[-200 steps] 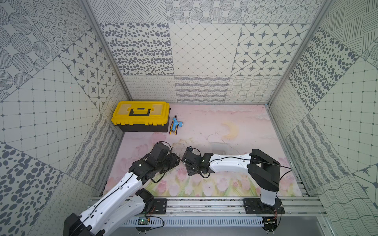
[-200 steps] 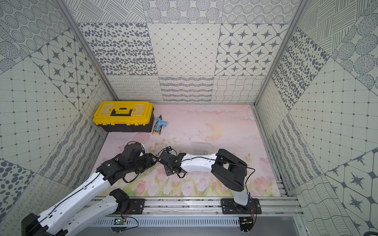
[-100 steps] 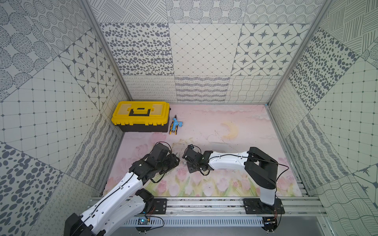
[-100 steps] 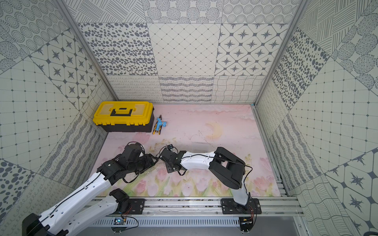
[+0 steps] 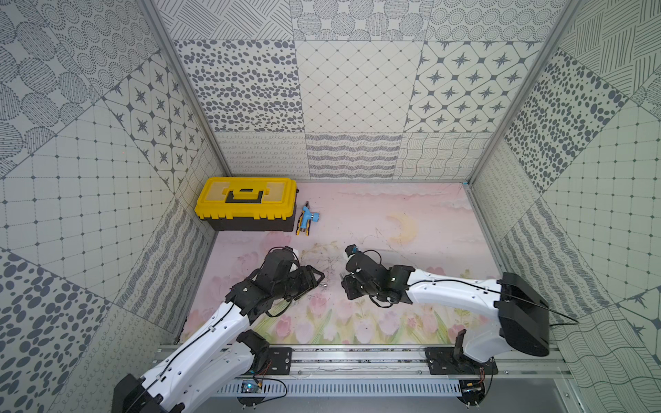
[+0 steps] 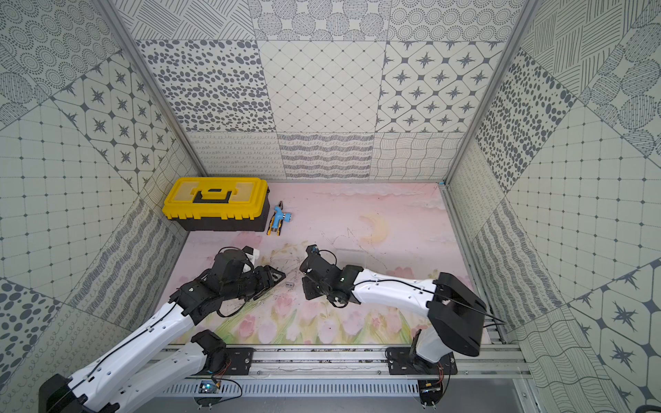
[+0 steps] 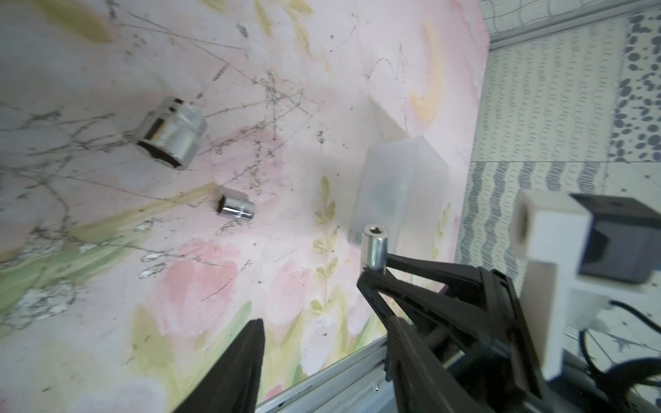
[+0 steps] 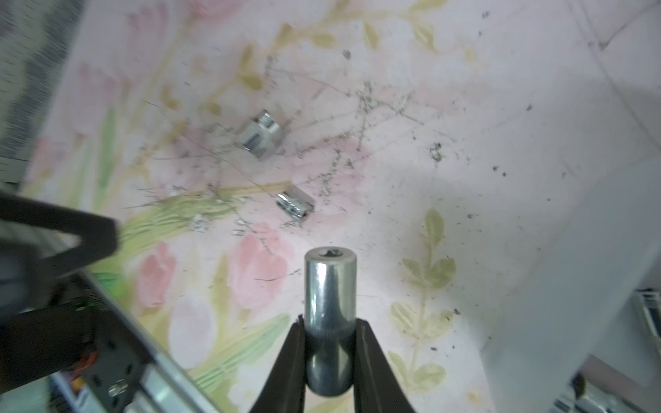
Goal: Put the socket on the desktop into the storage box
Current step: Pick up the socket head at the center of the board.
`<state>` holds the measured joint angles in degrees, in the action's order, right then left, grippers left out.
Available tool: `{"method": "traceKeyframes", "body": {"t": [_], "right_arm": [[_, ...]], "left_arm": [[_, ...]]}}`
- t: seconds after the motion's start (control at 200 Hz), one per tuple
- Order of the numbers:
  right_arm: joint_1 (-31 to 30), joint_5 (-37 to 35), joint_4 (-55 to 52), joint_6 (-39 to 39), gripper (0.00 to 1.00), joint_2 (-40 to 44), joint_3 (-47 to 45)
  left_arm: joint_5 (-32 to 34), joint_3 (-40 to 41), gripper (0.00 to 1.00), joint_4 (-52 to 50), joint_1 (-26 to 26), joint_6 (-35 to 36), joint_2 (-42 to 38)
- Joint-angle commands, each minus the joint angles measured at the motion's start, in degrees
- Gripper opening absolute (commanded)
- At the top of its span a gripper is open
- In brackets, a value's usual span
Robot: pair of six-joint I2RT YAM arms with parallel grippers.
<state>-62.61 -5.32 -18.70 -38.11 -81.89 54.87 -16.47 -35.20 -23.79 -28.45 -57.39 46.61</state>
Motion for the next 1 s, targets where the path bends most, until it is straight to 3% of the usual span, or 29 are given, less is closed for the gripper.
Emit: {"method": "traceKeyframes", "body": {"t": [0.0, 0.295, 0.585, 0.715, 0.85, 0.995], "right_arm": [[0.07, 5.71, 6.57, 0.47, 0.00, 8.30, -3.03], [6.55, 21.39, 16.74, -4.07, 0.00, 26.81, -14.24], [8.11, 26.57, 19.33, -5.80, 0.00, 28.65, -15.33], [8.08, 29.09, 21.49, -6.67, 0.00, 26.41, -15.02], [8.07, 30.02, 23.90, -7.59, 0.00, 25.81, -15.60], [8.08, 30.26, 25.27, -8.54, 0.00, 25.30, -16.33]], "left_arm": [[-16.92, -1.51, 0.61, 19.29, 0.07, -6.34, -1.21], [-23.51, -2.86, 0.64, 30.00, -3.20, -10.04, 0.16], [-23.08, -2.24, 0.62, 33.33, -6.03, -10.71, 3.56], [-23.69, -1.89, 0.55, 36.16, -6.80, -11.41, 5.05], [-23.65, -1.89, 0.35, 35.30, -6.97, -11.15, 6.12], [-25.07, -1.08, 0.29, 36.79, -7.02, -11.65, 7.51]]}}
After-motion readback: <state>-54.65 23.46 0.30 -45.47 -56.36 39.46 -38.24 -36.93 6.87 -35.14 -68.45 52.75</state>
